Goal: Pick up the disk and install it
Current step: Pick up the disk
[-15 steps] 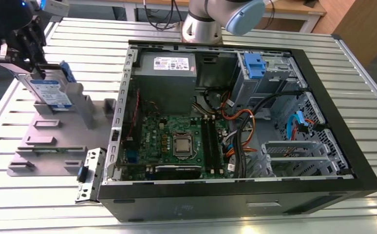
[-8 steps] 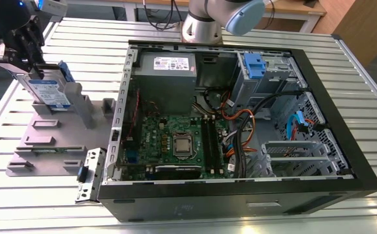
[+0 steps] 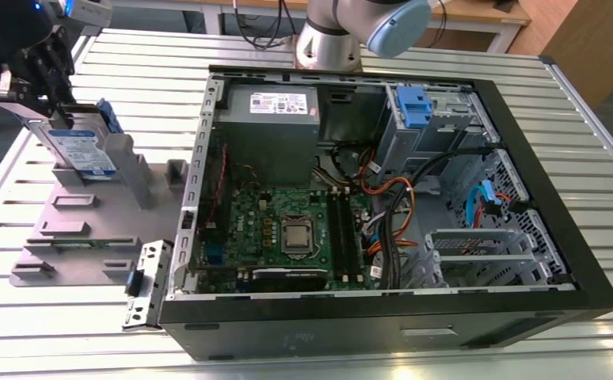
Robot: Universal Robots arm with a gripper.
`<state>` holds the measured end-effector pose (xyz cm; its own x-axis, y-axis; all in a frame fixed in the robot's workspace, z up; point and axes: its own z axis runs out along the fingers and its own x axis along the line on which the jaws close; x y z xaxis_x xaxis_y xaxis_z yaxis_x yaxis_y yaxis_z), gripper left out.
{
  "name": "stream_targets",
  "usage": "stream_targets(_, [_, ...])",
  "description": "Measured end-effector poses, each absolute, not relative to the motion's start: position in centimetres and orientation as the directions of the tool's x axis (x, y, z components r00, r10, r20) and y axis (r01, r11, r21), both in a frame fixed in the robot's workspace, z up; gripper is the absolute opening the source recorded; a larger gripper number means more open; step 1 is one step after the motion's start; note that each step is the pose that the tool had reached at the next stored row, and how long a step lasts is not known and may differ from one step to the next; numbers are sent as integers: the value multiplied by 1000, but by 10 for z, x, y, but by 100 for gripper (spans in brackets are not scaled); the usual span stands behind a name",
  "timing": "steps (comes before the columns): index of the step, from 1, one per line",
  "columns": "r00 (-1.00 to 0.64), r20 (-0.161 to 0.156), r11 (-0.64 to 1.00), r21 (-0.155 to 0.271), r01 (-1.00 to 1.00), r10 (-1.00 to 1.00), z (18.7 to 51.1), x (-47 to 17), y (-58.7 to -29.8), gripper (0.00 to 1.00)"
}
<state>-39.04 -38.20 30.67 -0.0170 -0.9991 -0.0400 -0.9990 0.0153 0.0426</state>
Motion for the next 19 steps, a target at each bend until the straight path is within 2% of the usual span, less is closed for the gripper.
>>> stream_targets(19, [-17, -40, 15, 43, -999, -999, 316, -390, -382, 35])
